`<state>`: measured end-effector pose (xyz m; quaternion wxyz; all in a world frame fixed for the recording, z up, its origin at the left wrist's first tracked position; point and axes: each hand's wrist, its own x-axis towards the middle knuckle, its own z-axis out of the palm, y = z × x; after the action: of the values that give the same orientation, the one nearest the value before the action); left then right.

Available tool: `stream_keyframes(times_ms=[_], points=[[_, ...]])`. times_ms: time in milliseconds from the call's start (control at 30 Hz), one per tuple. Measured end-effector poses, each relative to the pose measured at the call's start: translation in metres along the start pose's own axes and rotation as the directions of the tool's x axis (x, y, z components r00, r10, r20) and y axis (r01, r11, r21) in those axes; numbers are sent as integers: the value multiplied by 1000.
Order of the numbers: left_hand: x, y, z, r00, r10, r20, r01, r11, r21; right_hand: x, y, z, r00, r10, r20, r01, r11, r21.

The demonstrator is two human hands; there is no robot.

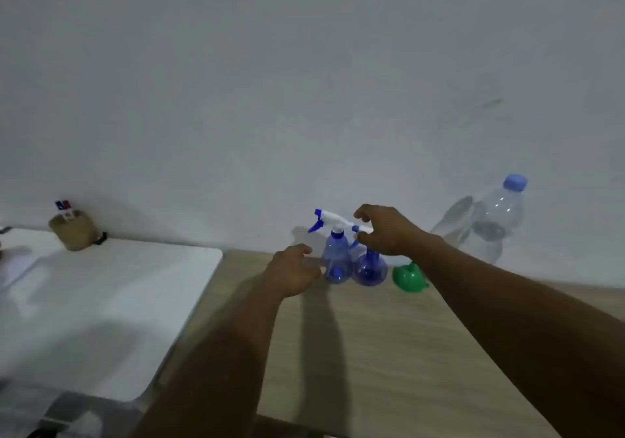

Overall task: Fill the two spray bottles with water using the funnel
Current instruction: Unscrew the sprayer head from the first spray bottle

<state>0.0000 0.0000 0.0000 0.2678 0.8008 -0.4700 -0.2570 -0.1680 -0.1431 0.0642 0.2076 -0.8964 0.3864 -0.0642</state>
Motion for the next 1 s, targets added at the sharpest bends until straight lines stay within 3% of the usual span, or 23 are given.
stream_keyframes(times_ms=[267, 367, 567, 700, 1000], points=[[90, -37, 46, 999, 34, -39, -41, 976, -214, 97, 5, 49, 999, 19, -50, -33, 958, -286], [109, -40, 54, 997, 68, -26, -72, 978, -198, 114, 7, 65, 999, 33, -17, -37, 935, -352], [109, -42, 57, 998, 38, -44, -45, 986, -162, 107, -8, 74, 999, -35, -29, 23, 946, -325], [77, -56, 60, 1000, -13, -4, 11, 967, -253, 72, -26, 81, 995, -99, -2, 93, 941, -327], [-10, -79, 69, 999, 40, -16, -43, 976, -213, -26, -37, 122, 972, -224, -73, 219, 973, -70]])
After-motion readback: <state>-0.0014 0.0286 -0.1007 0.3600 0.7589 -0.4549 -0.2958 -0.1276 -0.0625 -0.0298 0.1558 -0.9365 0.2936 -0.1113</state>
